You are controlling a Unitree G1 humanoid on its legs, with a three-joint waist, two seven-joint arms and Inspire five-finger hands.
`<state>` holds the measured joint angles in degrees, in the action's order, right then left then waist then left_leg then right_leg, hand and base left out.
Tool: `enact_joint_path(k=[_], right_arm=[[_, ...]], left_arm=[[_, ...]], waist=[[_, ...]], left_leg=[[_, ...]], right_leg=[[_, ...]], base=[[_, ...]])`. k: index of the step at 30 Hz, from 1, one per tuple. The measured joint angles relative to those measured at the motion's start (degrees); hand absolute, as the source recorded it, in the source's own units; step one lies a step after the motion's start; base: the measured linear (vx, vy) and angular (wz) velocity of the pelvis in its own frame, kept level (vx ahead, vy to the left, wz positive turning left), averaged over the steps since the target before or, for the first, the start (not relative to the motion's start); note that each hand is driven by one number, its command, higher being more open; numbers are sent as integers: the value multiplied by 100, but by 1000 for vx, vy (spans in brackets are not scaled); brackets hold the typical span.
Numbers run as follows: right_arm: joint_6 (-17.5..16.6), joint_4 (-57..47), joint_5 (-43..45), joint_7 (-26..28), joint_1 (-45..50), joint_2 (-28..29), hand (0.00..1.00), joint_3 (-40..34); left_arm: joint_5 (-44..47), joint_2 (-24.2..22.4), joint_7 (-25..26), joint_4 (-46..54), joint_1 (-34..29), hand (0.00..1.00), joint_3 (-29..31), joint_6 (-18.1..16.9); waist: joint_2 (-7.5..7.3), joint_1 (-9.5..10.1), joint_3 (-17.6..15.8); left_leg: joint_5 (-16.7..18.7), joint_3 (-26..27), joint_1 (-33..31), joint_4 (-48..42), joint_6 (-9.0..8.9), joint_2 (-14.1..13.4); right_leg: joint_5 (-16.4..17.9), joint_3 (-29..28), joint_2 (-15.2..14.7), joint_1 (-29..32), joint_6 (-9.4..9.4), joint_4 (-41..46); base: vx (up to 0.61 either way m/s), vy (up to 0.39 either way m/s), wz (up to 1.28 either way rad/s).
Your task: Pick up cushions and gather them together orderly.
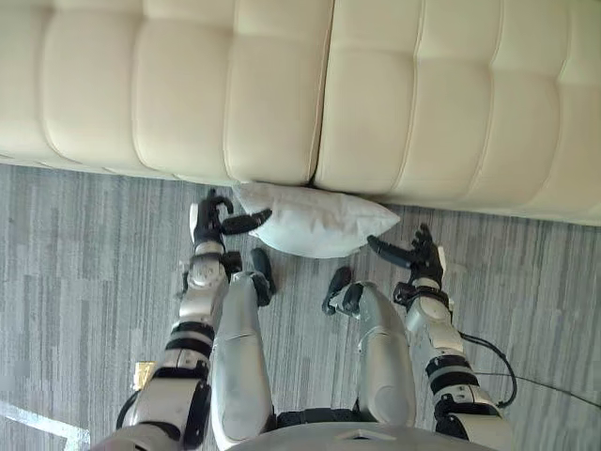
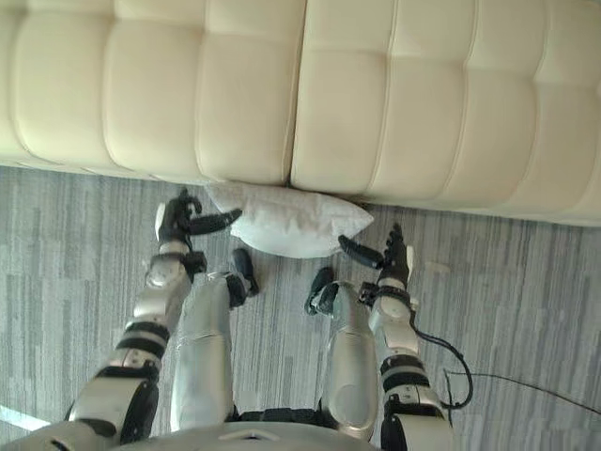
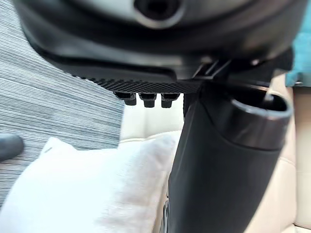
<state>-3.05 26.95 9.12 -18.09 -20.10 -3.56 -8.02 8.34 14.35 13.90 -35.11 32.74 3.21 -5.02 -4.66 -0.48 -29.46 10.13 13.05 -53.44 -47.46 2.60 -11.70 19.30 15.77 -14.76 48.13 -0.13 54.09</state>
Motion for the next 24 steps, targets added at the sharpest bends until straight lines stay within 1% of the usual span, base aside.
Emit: enact_joint_path(k=[1, 3, 4, 7, 8, 9, 10, 13, 16, 21, 24], right_arm=[[-1, -32, 0, -2, -66, -7, 100, 0], [-2, -94, 12, -36, -381, -58, 100, 0], [-2, -96, 21, -59, -459, -66, 100, 0], [-1, -95, 127, -100, -923, -15, 100, 15], [-1, -95, 127, -102, -993, 6, 100, 15], [-2, -94, 131, -128, -1117, 67, 0, 15], [-2, -93, 133, -167, -1242, 170, 0, 17], [-7, -72, 184, -224, -1409, 342, 0, 30], [-13, 69, 220, -250, -1503, 448, 0, 92], [-5, 192, 220, -254, -1430, 441, 0, 318], [8, 204, 218, -250, -1285, 301, 0, 530]], left_arm=[[-4, 5, 9, 0, 48, 100, -1, -2], [-6, -18, 100, 6, 296, 100, -17, -152], [-6, -18, 115, 6, 350, 100, -26, -203], [-9, -24, 225, 113, 568, 100, -73, -361], [-9, -27, 244, 168, 599, 100, -73, -372], [-12, -30, 305, 255, 667, 0, -77, -376], [-19, -36, 376, 336, 721, 0, -78, -392], [-123, -132, 508, 435, 829, 0, -73, -409], [-164, -167, 796, 455, 948, 0, -50, -413], [-114, -246, 884, 569, 963, 0, -79, -348], [-66, -290, 907, 625, 957, 0, -83, -331]], waist=[[2, 0, -2], [67, -4, -37], [85, -2, -40], [97, 24, -43], [100, 28, -44], [105, 43, -47], [109, 51, -50], [115, 54, -53], [117, 51, -54], [117, 21, -54], [117, 26, -54]], left_leg=[[0, -3, -99, -44, 0, 0], [-22, -65, -529, -263, 5, -22], [-35, -89, -641, -306, -1, -27], [-100, -142, -1231, -483, -34, -53], [-121, -151, -1319, -510, -28, -60], [-149, -175, -1495, -591, -42, -92], [-171, -211, -1668, -684, -54, -108], [-232, -249, -1888, -749, -66, -109], [-275, -274, -2027, -793, -128, -103], [-342, -313, -2044, -770, -178, -97], [-424, -337, -2012, -738, -113, -79]], right_leg=[[17, -19, -1, 109, -5, 61], [127, -84, -8, 539, -23, 328], [144, -98, -9, 649, -24, 395], [166, -163, -13, 1303, -59, 727], [167, -168, -15, 1401, -61, 782], [171, -183, -16, 1589, -72, 895], [177, -194, -14, 1771, -92, 1020], [190, -204, -26, 2005, -106, 1159], [198, -217, -69, 2177, -125, 1281], [189, -201, -54, 2189, -140, 1286], [170, -182, -54, 2144, -177, 1272]], base=[[-81, -37, -7], [-136, -59, 4], [-137, -67, 7], [-160, -75, 4], [-129, -58, 3], [-121, -53, 0], [-117, -51, -1], [-95, -46, 3], [-64, -44, 4], [-10, -40, 1], [11, -16, 3]])
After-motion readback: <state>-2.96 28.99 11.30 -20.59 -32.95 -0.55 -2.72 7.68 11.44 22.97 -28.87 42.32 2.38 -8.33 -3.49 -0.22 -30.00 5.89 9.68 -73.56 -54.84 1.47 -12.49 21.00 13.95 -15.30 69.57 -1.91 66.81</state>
